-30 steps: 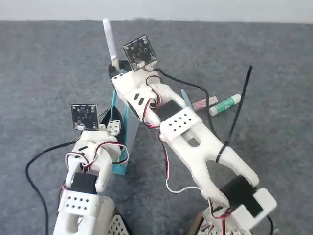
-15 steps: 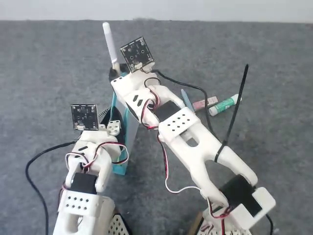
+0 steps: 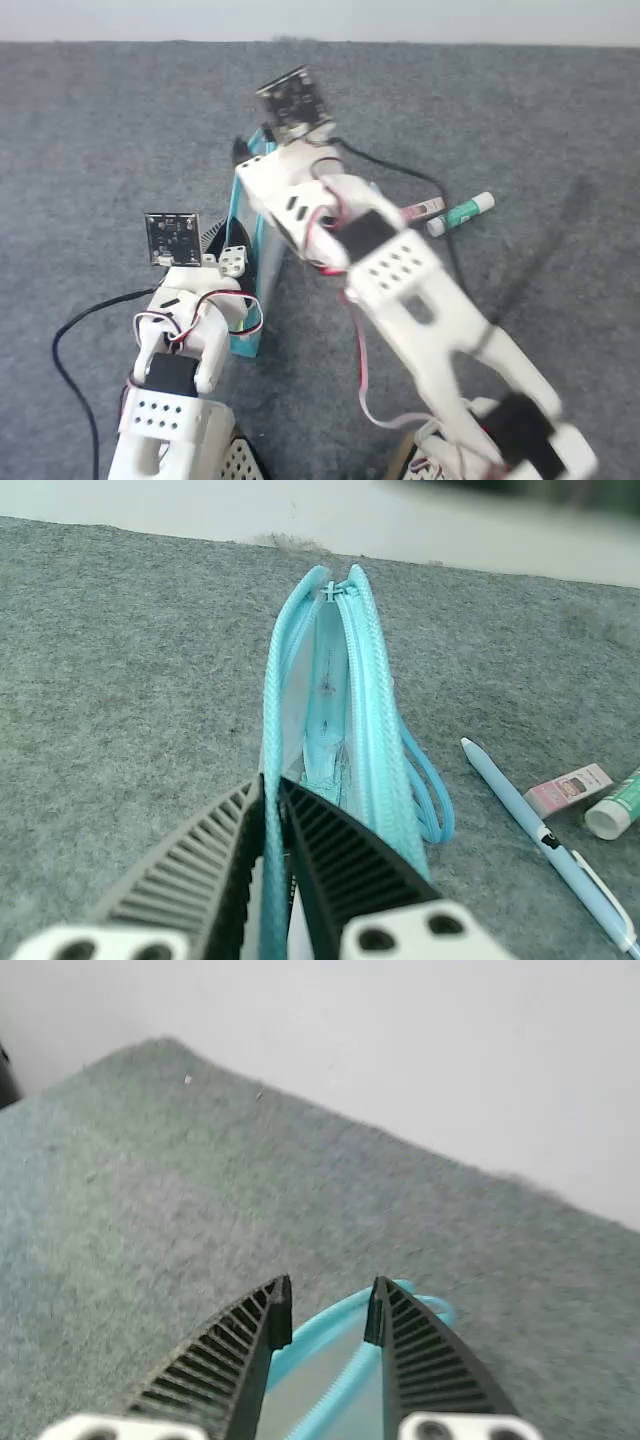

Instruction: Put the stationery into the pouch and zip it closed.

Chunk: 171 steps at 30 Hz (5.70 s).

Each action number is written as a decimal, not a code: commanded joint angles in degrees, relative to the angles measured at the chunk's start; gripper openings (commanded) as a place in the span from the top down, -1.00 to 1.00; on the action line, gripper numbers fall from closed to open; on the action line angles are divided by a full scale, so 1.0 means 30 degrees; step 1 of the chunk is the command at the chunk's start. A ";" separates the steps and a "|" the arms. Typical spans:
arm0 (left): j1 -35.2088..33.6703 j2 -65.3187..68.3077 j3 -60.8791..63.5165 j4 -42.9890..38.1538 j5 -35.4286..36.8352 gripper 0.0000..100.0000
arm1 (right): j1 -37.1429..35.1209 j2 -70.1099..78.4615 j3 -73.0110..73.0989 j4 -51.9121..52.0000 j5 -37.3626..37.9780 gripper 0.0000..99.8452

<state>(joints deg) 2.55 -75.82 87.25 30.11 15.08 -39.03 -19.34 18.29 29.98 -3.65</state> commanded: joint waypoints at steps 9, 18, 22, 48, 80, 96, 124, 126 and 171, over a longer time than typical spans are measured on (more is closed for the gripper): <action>0.0205 0.0059 0.0630 -0.0176 -0.0234 0.98 | 0.4733 -0.9861 -0.0176 1.0535 0.0410 0.74; 0.0176 0.0059 0.0630 -0.0147 -0.0234 0.98 | 0.6667 -0.4293 0.1407 1.2674 0.2022 0.74; 0.0176 0.0059 0.0630 -0.0147 -0.0234 0.98 | 0.6725 -0.0161 0.1436 1.1766 0.2051 0.63; 0.0322 0.0088 0.0630 -0.0088 -0.0850 0.98 | 0.6315 1.1004 0.1055 0.6168 0.2960 0.82; 0.0352 0.0059 0.0894 -0.0147 -0.0879 0.98 | 0.5436 0.1685 0.4103 0.8161 0.3429 0.99; 0.0352 0.0059 0.0894 -0.0176 -0.0879 0.98 | 0.2242 -0.7985 0.2344 0.3267 -0.1407 0.99; 0.0322 0.0059 0.0835 -0.0176 -0.0879 0.98 | -0.0425 0.1099 0.3077 -0.6579 -0.3810 0.98; 0.0293 0.0059 0.0835 -0.0176 -0.0879 0.98 | -0.0396 0.1099 0.3106 -0.6579 -0.3810 0.98; 0.0205 0.0059 0.0923 -0.0762 -0.0908 0.98 | 0.9158 -0.2125 -0.2227 1.0857 0.1201 0.70</action>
<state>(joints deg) 2.64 -75.82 88.75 28.09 13.05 -15.03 -23.47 13.98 59.34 -0.84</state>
